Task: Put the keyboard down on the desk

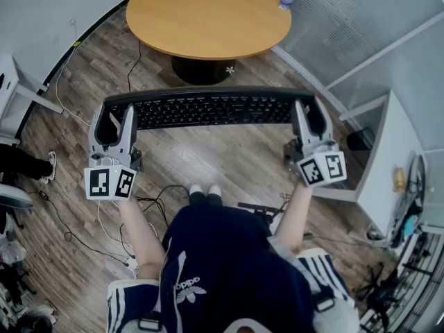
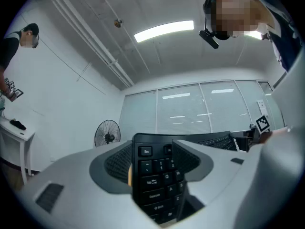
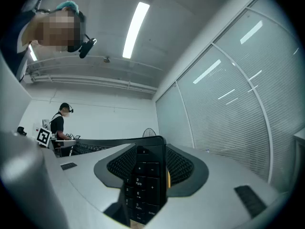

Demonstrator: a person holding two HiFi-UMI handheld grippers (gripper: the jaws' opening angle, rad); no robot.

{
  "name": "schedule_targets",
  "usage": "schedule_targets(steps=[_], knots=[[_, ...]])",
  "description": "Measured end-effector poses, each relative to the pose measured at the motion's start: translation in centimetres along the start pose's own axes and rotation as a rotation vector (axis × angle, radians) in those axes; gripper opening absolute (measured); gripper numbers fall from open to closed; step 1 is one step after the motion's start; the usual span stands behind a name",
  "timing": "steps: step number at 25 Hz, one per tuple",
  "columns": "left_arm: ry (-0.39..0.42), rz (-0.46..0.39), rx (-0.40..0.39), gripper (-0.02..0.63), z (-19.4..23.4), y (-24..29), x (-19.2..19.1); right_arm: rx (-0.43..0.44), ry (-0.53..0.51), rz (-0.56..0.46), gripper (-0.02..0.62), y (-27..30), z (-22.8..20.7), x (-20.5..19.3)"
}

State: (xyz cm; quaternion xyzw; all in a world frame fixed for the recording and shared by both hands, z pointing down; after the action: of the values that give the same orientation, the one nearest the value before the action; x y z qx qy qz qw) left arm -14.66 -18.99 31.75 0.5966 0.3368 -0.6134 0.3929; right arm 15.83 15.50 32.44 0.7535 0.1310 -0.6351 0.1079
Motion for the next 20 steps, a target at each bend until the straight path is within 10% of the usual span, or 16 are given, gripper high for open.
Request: schedule_targets(steps=[20], knots=[[-0.006, -0.005, -0.020, 0.245, 0.3, -0.2, 0.6, -0.015, 0.009, 0.004, 0.178, -0.6, 0.5, 0.6]])
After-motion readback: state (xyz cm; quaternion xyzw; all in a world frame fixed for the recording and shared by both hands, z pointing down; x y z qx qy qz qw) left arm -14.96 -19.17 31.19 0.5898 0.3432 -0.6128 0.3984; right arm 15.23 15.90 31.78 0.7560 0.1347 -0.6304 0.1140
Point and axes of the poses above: the fingertips, and each gripper's own axes: y forward along the fingers, z to its left, x out of its top, the point moved 8 cm from there along -y, backward along the fingers, and after that the axes turned 7 degrees about x, right-handed, at the moved point
